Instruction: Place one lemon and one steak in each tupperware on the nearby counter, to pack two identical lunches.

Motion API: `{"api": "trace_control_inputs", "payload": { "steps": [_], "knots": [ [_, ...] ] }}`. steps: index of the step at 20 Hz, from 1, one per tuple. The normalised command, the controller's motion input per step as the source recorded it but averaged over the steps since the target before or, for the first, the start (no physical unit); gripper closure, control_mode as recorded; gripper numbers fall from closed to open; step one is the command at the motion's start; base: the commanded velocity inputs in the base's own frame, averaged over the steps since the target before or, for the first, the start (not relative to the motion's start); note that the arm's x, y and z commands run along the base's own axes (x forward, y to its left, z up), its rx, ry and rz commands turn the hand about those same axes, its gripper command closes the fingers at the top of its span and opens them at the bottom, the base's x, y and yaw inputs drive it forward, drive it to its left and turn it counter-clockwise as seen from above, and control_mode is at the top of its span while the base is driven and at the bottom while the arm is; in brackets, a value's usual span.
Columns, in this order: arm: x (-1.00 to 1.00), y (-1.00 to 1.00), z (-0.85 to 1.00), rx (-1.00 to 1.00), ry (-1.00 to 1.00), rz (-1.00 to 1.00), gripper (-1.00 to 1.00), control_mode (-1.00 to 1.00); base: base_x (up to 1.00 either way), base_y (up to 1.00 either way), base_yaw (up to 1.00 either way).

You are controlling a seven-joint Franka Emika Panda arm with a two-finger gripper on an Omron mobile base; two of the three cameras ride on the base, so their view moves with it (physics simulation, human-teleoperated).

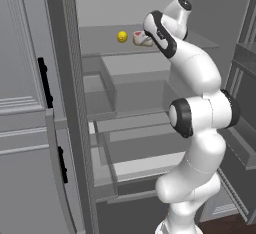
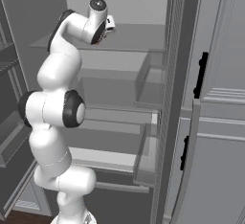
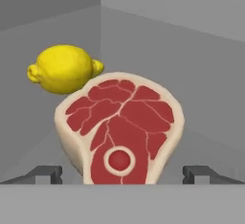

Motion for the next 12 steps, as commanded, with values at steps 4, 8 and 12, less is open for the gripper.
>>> {"api": "trace_control_inputs", "payload": {
  "steps": [4, 8, 12],
  "knots": [
    [0.14, 0.29, 0.0, -0.02, -0.02, 0.0, -1.0, -1.0, 0.0, 0.0, 0.0],
    [0.43, 0.12, 0.0, -0.01, 0.0, 0.0, -1.0, -1.0, 0.0, 0.0, 0.0],
    [0.06, 0.0, -0.14, 0.0, 0.05, -0.02, -1.0, -1.0, 0.0, 0.0, 0.0]
  ]
}}
